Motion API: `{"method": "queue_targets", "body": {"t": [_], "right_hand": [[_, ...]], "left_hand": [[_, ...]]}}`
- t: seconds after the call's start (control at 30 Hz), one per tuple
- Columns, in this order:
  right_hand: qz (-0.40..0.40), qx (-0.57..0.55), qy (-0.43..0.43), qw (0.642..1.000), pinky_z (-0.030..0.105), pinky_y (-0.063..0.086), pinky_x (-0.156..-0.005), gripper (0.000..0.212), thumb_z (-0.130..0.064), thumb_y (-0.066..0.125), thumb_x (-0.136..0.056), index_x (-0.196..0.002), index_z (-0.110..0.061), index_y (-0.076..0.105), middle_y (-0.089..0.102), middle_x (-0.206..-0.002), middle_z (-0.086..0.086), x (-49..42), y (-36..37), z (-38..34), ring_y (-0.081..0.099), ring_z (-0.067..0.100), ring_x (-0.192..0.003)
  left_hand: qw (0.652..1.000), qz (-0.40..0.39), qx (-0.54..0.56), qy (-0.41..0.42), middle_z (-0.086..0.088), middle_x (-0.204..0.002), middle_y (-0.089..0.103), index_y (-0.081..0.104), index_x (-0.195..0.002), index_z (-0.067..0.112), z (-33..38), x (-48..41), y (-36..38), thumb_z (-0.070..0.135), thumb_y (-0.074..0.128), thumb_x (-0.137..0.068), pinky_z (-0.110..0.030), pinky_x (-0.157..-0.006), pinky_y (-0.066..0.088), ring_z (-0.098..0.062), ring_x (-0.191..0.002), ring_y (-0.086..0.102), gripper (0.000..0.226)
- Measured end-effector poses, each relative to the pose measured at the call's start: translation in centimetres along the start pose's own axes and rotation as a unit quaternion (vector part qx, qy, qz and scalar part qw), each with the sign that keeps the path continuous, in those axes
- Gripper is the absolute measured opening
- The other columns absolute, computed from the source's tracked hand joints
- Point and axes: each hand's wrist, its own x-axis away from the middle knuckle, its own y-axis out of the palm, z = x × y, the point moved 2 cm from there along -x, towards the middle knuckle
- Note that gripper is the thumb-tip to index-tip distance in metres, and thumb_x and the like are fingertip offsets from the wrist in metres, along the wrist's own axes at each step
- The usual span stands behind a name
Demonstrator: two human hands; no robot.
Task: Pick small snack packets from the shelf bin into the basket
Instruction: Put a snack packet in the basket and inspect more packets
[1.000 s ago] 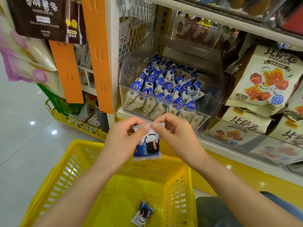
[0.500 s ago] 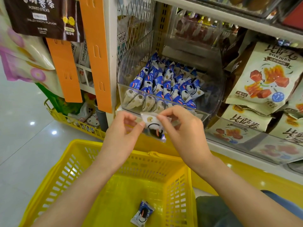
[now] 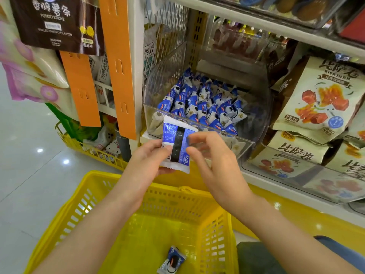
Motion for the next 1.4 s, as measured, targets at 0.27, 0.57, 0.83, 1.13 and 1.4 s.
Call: {"method": "queue_targets", "body": {"t": [0.27, 0.57, 0.83, 1.13, 1.4], "right_hand": [[-0.001, -0.268, 0.238, 0.934, 0.024, 0.058, -0.064, 0.013, -0.012, 0.057, -0.089, -0.101, -0.015, 0.053, 0.068, -0.097, 0.008, -0.9, 0.4, 0.8, 0.065, 0.008, -0.074], [-0.013, -0.235, 0.241, 0.941, 0.027, 0.059, -0.061, 0.014, -0.008, 0.063, -0.086, -0.085, -0.021, 0.056, 0.071, -0.082, 0.005, -0.4, 1.0, 1.0, 0.068, 0.014, -0.07], [-0.027, -0.202, 0.216, 0.955, 0.029, 0.059, -0.064, 0.009, -0.014, 0.062, -0.087, -0.088, -0.021, 0.058, 0.073, -0.078, 0.001, 0.1, 1.6, 1.1, 0.07, 0.009, -0.072], [-0.026, -0.101, 0.155, 0.982, 0.026, 0.057, -0.062, 0.007, -0.022, 0.061, -0.088, -0.088, -0.028, 0.057, 0.072, -0.07, 0.002, 0.6, 1.4, 0.8, 0.068, 0.014, -0.073], [-0.027, -0.023, 0.117, 0.993, 0.025, 0.056, -0.067, 0.012, -0.031, 0.06, -0.088, -0.097, -0.029, 0.053, 0.069, -0.088, -0.013, 0.5, 1.9, 0.6, 0.064, -0.003, -0.078]], "left_hand": [[0.985, 0.024, -0.137, 0.099, 0.0, -0.107, 0.063, 0.052, -0.103, 0.028, -0.4, 0.2, 0.5, 0.01, 0.057, -0.088, -0.013, -0.074, 0.047, -0.011, -0.093, 0.06, 0.023], [0.907, 0.07, -0.346, 0.228, 0.02, -0.096, 0.054, 0.044, -0.099, 0.038, -0.6, 0.9, 0.4, 0.04, 0.064, -0.075, -0.007, -0.063, 0.042, 0.009, -0.088, 0.051, 0.031], [0.872, 0.079, -0.431, 0.22, 0.014, -0.09, 0.061, 0.052, -0.101, 0.029, -0.1, 1.3, 0.2, 0.041, 0.056, -0.079, -0.033, -0.067, 0.052, -0.008, -0.083, 0.058, 0.026], [0.867, 0.022, -0.454, 0.204, 0.005, -0.098, 0.066, 0.054, -0.111, 0.023, -0.3, 1.2, 0.2, 0.034, 0.051, -0.09, -0.034, -0.073, 0.054, -0.009, -0.089, 0.063, 0.024], [0.829, 0.059, -0.51, 0.223, -0.007, -0.078, 0.063, 0.054, -0.112, 0.014, 0.0, 1.0, 0.3, 0.024, 0.039, -0.097, -0.037, -0.056, 0.047, -0.024, -0.069, 0.06, 0.024]]}}
